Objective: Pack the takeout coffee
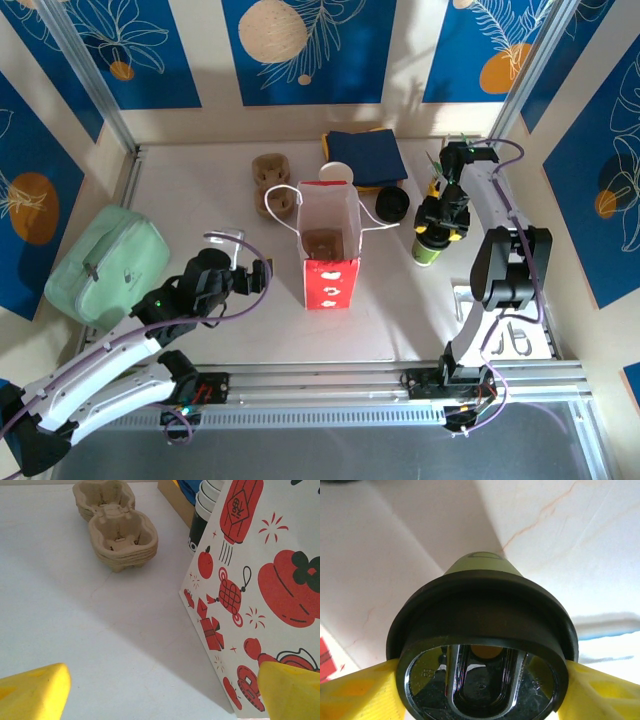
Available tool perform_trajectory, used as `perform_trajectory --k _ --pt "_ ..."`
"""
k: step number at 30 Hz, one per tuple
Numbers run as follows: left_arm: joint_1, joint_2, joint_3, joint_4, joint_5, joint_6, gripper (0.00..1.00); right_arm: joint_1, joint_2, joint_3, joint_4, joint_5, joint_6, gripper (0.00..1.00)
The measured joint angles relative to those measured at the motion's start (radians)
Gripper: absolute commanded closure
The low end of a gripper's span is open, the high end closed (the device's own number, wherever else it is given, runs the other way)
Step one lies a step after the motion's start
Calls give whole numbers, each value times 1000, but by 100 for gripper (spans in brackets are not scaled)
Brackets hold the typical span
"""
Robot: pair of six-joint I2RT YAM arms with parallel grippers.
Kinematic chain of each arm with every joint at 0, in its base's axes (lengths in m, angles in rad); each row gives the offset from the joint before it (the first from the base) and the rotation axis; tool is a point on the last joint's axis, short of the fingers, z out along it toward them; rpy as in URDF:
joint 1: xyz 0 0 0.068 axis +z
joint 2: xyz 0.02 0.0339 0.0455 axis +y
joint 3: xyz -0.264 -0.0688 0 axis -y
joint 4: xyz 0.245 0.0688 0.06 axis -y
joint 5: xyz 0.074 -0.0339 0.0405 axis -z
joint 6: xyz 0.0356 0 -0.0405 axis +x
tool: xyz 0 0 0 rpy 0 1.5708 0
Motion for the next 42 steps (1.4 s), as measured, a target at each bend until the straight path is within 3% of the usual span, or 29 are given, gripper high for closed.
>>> perform_trajectory --k 13,25,42 --pt "0 0 0 1 27 4 5 140 -205 0 -132 0 77 34" --pt "0 55 -16 111 143 23 5 329 -257 130 -259 57 156 34" --pt "0 88 -45 172 210 23 9 355 -253 428 -314 178 209 35"
